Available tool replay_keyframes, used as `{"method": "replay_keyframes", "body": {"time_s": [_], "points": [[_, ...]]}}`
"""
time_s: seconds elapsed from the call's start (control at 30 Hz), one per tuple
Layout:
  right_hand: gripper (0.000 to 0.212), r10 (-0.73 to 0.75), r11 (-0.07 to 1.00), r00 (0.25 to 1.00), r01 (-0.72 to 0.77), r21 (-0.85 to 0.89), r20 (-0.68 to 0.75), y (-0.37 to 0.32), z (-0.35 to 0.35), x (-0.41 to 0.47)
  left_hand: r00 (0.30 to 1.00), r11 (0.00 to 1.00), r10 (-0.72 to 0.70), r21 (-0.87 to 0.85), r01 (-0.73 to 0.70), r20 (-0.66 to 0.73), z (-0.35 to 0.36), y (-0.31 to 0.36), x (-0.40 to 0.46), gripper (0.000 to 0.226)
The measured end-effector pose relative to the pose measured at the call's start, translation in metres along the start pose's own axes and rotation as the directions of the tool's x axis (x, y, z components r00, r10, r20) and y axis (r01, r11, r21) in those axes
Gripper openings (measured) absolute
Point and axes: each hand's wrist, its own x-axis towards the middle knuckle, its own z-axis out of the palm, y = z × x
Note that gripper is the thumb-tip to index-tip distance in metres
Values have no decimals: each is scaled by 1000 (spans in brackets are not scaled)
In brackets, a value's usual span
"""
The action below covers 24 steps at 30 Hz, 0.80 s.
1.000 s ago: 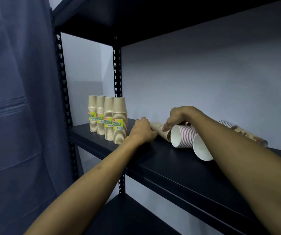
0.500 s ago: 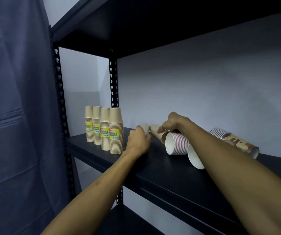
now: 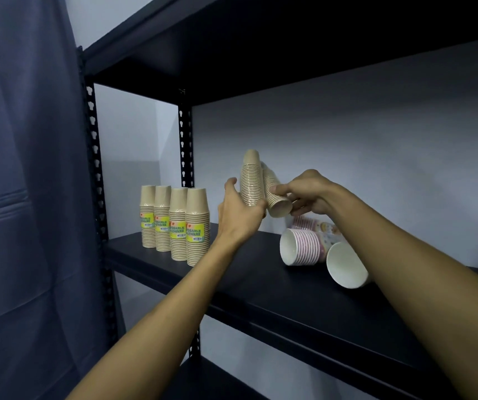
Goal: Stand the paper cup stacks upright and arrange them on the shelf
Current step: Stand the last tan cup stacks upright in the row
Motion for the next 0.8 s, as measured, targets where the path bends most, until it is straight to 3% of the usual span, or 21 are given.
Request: {"method": "replay_keyframes", "body": {"time_s": [0.17, 0.4, 0.57, 0.7, 0.8], "points": [[40, 13, 977, 1000, -19, 215, 28, 2, 1, -31, 993, 972, 24, -235, 3, 114, -22, -10, -6, 80], [36, -4, 931, 997, 34, 365, -82, 14, 33, -79, 954, 918, 161, -392, -50, 255, -44, -45, -14, 75], [41, 20, 933, 958, 85, 350, -285, 20, 74, -107, 916, 891, 223, -450, -54, 333, -52, -68, -20, 76], [39, 41, 922, 934, 102, 374, -356, 34, 105, -130, 878, 902, 250, -427, -58, 408, -61, -91, -25, 79], [39, 21, 978, 910, 68, 198, -414, 39, 120, -148, 851, 907, 290, -410, -97, 439, -66, -99, -30, 82]]}}
